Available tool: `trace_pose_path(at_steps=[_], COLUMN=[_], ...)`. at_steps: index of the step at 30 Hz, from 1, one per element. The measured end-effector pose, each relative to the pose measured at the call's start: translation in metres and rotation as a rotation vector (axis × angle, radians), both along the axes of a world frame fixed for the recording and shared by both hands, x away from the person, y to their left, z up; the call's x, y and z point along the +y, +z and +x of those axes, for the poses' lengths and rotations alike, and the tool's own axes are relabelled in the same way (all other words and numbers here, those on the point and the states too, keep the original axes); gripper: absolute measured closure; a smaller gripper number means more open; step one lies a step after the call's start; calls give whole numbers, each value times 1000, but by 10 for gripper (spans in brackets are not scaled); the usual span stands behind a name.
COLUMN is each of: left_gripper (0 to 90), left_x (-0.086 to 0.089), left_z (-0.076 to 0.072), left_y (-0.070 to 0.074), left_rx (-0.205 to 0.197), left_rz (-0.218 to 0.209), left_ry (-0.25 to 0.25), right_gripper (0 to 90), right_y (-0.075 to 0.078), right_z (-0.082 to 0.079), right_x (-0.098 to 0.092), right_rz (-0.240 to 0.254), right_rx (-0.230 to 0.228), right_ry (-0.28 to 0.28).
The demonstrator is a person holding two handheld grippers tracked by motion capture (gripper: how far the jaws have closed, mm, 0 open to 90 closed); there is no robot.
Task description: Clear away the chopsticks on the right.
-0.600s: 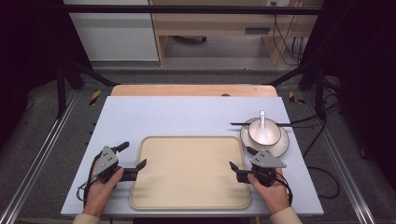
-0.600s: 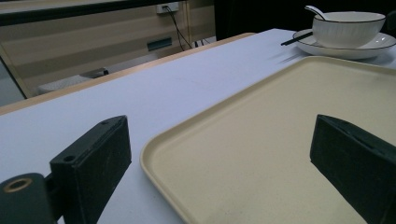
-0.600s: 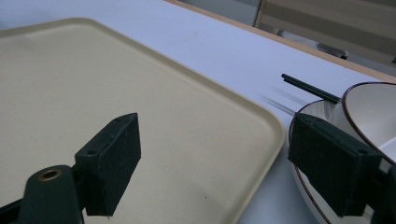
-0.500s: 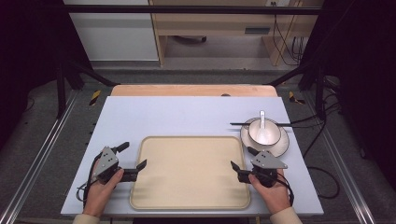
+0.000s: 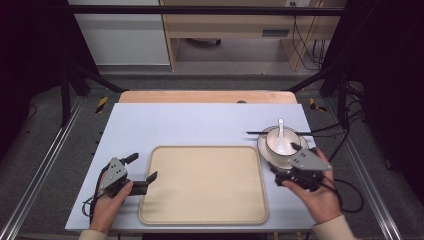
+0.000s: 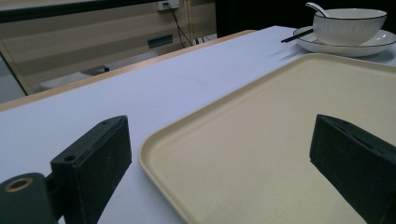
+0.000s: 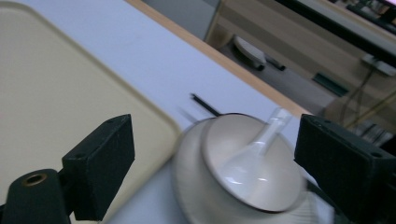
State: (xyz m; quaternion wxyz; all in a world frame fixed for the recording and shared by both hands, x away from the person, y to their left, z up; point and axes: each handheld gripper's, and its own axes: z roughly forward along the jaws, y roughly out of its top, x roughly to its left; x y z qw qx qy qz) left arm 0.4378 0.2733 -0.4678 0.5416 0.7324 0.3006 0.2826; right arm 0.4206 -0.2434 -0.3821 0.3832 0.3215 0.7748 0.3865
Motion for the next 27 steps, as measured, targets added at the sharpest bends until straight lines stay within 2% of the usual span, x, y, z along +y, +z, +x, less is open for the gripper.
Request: trace_pose_path(at_steps=[2,3,4,6,9,13,15,19,20,23,25,26,27], left_gripper=[54,55,55,55,56,56,56,56,56,56,56,56,56], left_x=[0,0,0,0,0,-1,-2,-4,-4,-4,-5,-4,-4], left_z=[0,0,-1,-1,-1,0,1,1,1,1,0,0,0], left_y=[1,1,1,2,2,1,0,-1,-1,-1,-1,-1,-1], left_rx=[-4,-4,-9,-20,-20,-14,-13,-14,-12,-11,-11,-13,-13], left_rz=[2,2,-5,1,3,9,15,20,23,29,29,28,29], left_ry=[1,1,-2,3,3,7,7,-1,-1,-4,-5,-5,-6], right_gripper=[126,126,194,306,417,658,741,852,872,900,900,900,900], right_y=[13,13,21,23,20,8,-4,-31,-39,-48,-49,-52,-53], right_z=[13,13,28,46,75,115,135,167,175,189,192,197,198], right_x=[-20,-20,-40,-59,-84,-109,-119,-128,-128,-124,-123,-119,-117], right_rz=[-64,-64,-92,-91,-80,6,39,96,86,71,62,22,-2], right_rx=[-14,-14,-6,41,126,243,296,370,380,402,405,432,438], right_ry=[-44,-44,-89,-135,-194,-252,-274,-287,-290,-289,-292,-298,-294])
